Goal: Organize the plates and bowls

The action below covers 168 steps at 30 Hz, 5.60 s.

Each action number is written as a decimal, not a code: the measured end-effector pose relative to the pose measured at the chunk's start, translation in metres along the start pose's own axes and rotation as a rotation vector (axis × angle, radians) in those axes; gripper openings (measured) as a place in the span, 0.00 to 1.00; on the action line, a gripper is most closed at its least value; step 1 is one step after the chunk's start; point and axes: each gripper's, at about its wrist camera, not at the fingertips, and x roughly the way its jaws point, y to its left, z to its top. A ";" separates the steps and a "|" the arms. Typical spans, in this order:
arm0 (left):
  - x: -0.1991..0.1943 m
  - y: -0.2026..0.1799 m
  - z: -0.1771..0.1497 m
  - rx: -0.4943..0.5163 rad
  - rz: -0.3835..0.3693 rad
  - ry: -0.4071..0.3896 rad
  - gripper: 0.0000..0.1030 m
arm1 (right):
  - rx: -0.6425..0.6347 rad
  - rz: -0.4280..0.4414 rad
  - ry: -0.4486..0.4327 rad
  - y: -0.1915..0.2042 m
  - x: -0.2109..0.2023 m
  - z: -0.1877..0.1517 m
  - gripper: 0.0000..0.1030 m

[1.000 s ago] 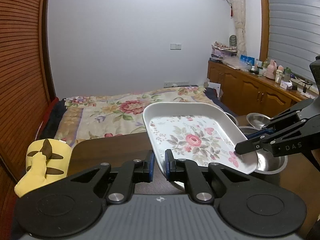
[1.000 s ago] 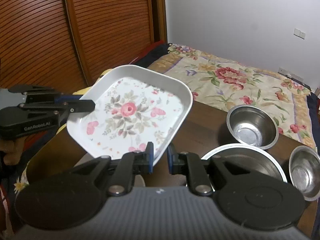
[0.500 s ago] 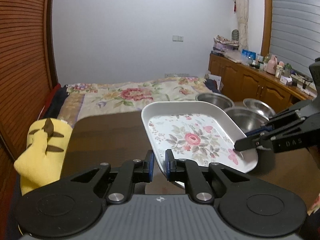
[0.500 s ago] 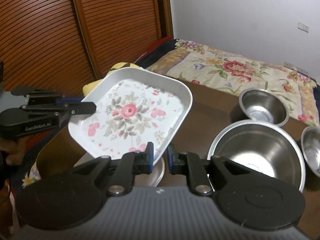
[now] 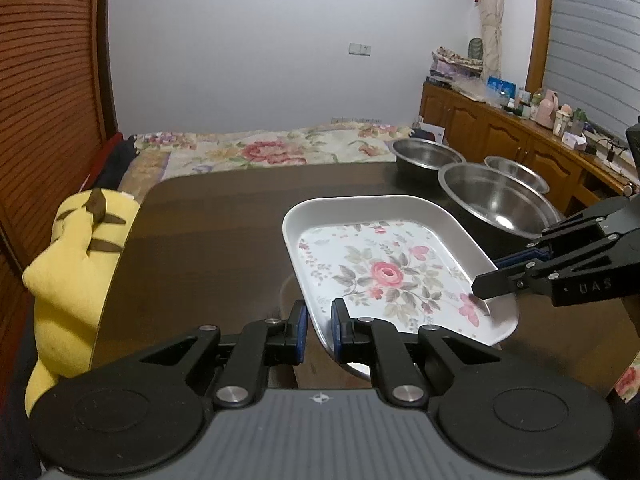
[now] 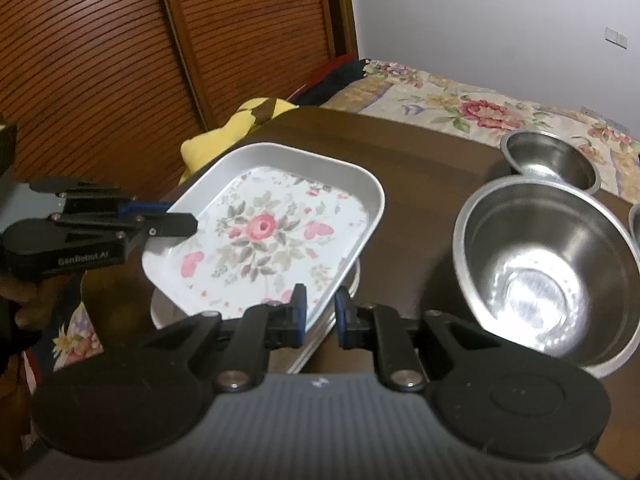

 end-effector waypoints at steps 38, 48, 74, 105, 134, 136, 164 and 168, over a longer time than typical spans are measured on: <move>0.007 -0.004 -0.027 -0.042 0.077 0.040 0.13 | 0.032 -0.066 -0.263 0.013 -0.004 -0.050 0.18; 0.009 -0.002 -0.029 -0.055 0.076 0.036 0.13 | 0.048 -0.045 -0.271 0.011 -0.005 -0.053 0.19; 0.039 -0.073 0.047 0.012 -0.031 -0.147 0.93 | 0.099 -0.320 -0.484 -0.081 -0.080 -0.046 0.62; 0.131 -0.141 0.082 0.038 -0.032 -0.008 0.70 | 0.222 -0.253 -0.386 -0.173 -0.040 -0.048 0.62; 0.139 -0.145 0.079 0.049 -0.045 0.023 0.32 | 0.277 -0.179 -0.363 -0.178 -0.035 -0.051 0.27; 0.138 -0.144 0.079 0.051 -0.046 0.023 0.31 | 0.275 -0.184 -0.363 -0.178 -0.035 -0.051 0.26; 0.096 -0.147 0.070 0.069 -0.062 -0.021 0.28 | 0.276 -0.186 -0.389 -0.164 -0.056 -0.057 0.24; 0.085 -0.148 0.065 0.073 -0.063 -0.034 0.28 | 0.277 -0.183 -0.393 -0.158 -0.062 -0.060 0.24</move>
